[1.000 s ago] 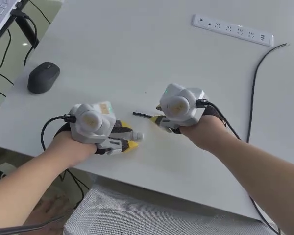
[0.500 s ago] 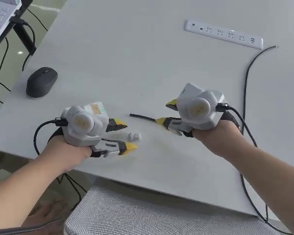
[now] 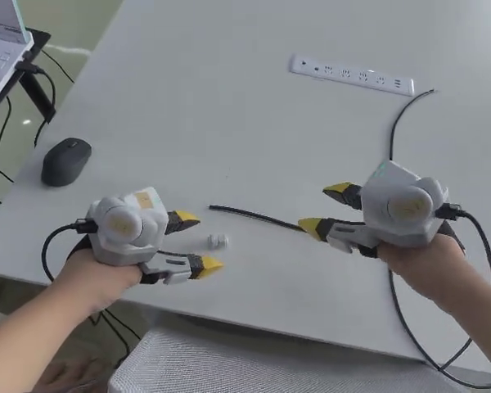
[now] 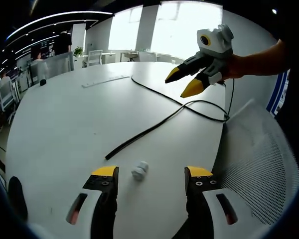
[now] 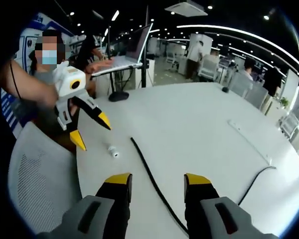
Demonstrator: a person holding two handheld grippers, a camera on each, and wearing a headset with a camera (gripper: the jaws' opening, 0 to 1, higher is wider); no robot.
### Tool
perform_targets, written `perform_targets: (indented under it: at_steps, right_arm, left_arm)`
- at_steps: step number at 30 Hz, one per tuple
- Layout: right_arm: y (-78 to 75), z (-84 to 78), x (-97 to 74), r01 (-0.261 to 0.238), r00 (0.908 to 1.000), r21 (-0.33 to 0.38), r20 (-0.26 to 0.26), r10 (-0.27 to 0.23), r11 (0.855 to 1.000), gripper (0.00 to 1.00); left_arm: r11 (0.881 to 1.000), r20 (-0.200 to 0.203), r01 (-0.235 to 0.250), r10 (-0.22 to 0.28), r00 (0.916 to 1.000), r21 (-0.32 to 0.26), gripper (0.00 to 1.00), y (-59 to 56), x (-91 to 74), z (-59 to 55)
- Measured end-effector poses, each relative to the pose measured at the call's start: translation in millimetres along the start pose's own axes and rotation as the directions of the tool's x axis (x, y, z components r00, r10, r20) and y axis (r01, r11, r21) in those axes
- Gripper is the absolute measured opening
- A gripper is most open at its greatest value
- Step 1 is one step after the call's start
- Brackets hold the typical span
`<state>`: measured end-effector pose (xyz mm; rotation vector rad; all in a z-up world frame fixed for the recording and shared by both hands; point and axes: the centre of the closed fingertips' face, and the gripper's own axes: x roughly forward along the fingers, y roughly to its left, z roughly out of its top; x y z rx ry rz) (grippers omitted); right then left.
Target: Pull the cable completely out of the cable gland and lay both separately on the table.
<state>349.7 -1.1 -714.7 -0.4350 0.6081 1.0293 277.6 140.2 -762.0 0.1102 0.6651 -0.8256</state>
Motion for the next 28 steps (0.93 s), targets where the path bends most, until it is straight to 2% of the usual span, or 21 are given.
perform_targets:
  at_steps: [6,12,18,21,26,28]
  right_arm:
    - [-10.8,-9.9,-41.7,0.056,0.9972,0.080,0.044,-0.060,0.995,0.46]
    - [-12.6,-25.1,-77.1,0.084,0.9913,0.159,0.087,-0.099,0.984,0.54]
    - [-7.2,-42.7,-100.0,0.073,0.9880,0.207,0.118,-0.099,0.976,0.65]
    - [-2.7,-51.2,-111.0,0.063,0.9846,0.233,0.144,-0.098,0.970,0.72]
    - [9.2,-68.4,-119.2,0.041,0.9845,0.275,0.153,-0.086,0.961,0.82]
    - [12.8,-74.3,-121.0,0.041,0.9848,0.284,0.151,-0.087,0.958,0.84]
  left_arm:
    - [1.000,0.027,-0.021,0.022,0.9994,-0.015,0.61,-4.3,-11.0,9.6]
    - [0.999,0.051,-0.037,0.038,0.9980,-0.020,0.67,-7.1,-19.4,18.5]
    - [0.999,0.072,-0.030,0.033,0.9969,-0.035,0.71,-13.7,-29.9,24.3]
    - [0.999,0.074,-0.030,0.033,0.9967,-0.036,0.74,-18.2,-34.5,20.2]
    - [0.999,0.095,-0.018,0.021,0.9953,-0.037,0.82,-27.9,-43.0,17.7]
    - [0.999,0.087,-0.026,0.029,0.9958,-0.036,0.84,-28.5,-45.7,15.8]
